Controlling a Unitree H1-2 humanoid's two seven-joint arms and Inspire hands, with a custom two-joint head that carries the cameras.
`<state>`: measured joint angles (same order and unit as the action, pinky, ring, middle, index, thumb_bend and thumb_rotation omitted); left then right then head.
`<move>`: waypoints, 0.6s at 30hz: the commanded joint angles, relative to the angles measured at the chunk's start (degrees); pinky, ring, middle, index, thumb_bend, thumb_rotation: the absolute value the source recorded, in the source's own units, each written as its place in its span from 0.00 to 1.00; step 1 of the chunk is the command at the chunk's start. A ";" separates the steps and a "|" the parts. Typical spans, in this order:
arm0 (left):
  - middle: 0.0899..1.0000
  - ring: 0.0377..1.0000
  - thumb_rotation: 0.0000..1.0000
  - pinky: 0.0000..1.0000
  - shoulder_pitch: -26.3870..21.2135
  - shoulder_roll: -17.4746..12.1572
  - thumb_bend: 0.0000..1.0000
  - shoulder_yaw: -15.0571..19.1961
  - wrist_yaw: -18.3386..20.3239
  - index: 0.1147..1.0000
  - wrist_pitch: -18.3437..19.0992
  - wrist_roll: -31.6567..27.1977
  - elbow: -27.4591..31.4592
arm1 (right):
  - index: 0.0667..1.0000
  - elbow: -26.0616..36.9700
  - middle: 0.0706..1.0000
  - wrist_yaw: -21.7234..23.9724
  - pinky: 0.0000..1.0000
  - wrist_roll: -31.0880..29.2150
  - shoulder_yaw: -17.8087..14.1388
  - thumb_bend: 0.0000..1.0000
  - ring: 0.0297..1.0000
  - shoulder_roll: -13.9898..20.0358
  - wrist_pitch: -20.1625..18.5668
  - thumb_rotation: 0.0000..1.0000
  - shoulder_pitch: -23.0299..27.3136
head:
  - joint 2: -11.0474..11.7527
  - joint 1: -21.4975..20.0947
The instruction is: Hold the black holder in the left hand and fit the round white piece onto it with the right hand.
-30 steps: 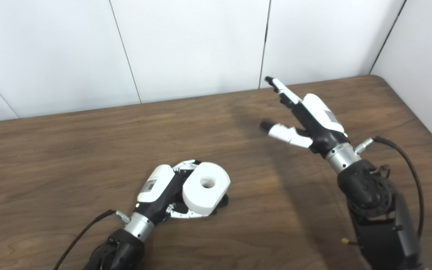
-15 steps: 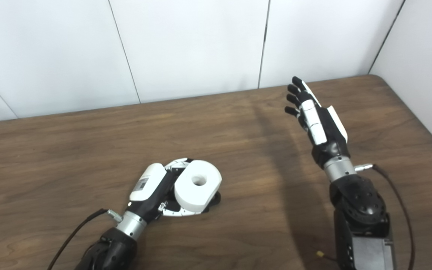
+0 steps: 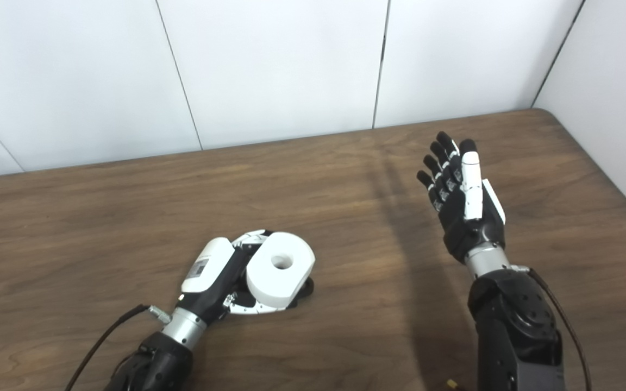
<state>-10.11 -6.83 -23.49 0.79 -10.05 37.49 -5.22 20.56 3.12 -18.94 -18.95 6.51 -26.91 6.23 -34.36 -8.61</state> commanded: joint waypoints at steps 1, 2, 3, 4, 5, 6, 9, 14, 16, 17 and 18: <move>0.70 0.84 0.05 0.98 1.25 -0.98 0.52 0.00 0.50 0.42 0.62 0.27 -1.15 | 0.97 2.37 0.98 -0.42 0.96 -1.54 -0.14 0.25 0.98 1.11 0.36 1.00 1.35 | -0.07 -0.07; 0.71 0.84 0.05 0.98 1.19 -0.93 0.52 -0.01 0.53 0.42 0.66 0.25 -1.26 | 0.97 2.43 0.98 -0.68 0.96 -1.95 -0.11 0.25 0.98 1.20 0.31 1.00 1.36 | -0.15 -0.14; 0.71 0.85 0.05 0.98 1.14 -0.87 0.52 -0.02 0.47 0.42 0.60 0.21 -1.37 | 0.97 2.63 0.98 -1.09 0.96 -2.18 0.03 0.25 0.98 1.37 0.22 1.00 1.36 | -0.30 -0.15; 0.71 0.84 0.05 0.98 1.10 -0.83 0.52 -0.01 0.40 0.42 0.55 0.18 -1.47 | 0.96 2.85 0.98 -1.52 0.95 -2.36 0.22 0.25 0.97 1.53 0.13 1.00 1.34 | -0.30 -0.15; 0.71 0.84 0.05 0.98 1.09 -0.77 0.52 0.01 0.39 0.42 0.61 0.15 -1.51 | 0.96 3.00 0.97 -1.78 0.94 -2.52 0.47 0.25 0.97 1.83 0.08 1.00 1.30 | -0.39 -0.14; 0.71 0.85 0.05 0.98 1.09 -0.72 0.52 0.04 0.40 0.42 0.67 0.08 -1.56 | 0.96 3.12 0.97 -2.01 0.94 -2.88 0.66 0.25 0.97 2.08 0.05 1.00 1.26 | -0.41 -0.08; 0.71 0.85 0.06 0.98 1.13 -0.52 0.52 0.19 0.33 0.42 0.79 -0.24 -1.89 | 0.96 3.30 0.97 -2.74 0.94 -3.87 1.12 0.25 0.97 2.72 0.04 1.00 1.17 | -0.41 -0.08; 0.71 0.84 0.05 0.98 1.17 -0.35 0.52 0.42 0.28 0.42 0.77 -0.60 -2.12 | 0.97 3.58 0.97 -3.46 0.94 -4.66 1.93 0.25 0.97 3.75 0.06 1.00 0.78 | -0.60 -0.28; 0.71 0.84 0.05 0.97 1.17 -0.27 0.52 0.53 0.22 0.42 0.86 -0.59 -2.16 | 0.96 3.66 0.97 -4.13 0.93 -4.45 2.34 0.26 0.96 4.02 0.06 1.00 0.64 | -0.60 -0.28; 0.71 0.84 0.06 0.97 1.15 -0.25 0.52 0.58 0.19 0.42 0.87 -0.57 -2.21 | 0.96 3.71 0.97 -4.48 0.93 -4.34 2.53 0.26 0.96 4.11 0.06 1.00 0.59 | -0.60 -0.28; 0.71 0.84 0.06 0.97 1.12 -0.25 0.52 0.62 0.17 0.42 0.83 -0.59 -2.26 | 0.95 3.75 0.97 -4.71 0.93 -4.18 2.73 0.26 0.96 4.23 0.07 1.00 0.55 | -0.60 -0.28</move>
<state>-10.12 -6.63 -23.03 0.62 -10.05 37.30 -5.62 21.83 -1.64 -23.01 -16.50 9.81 -27.20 5.71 -34.89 -8.88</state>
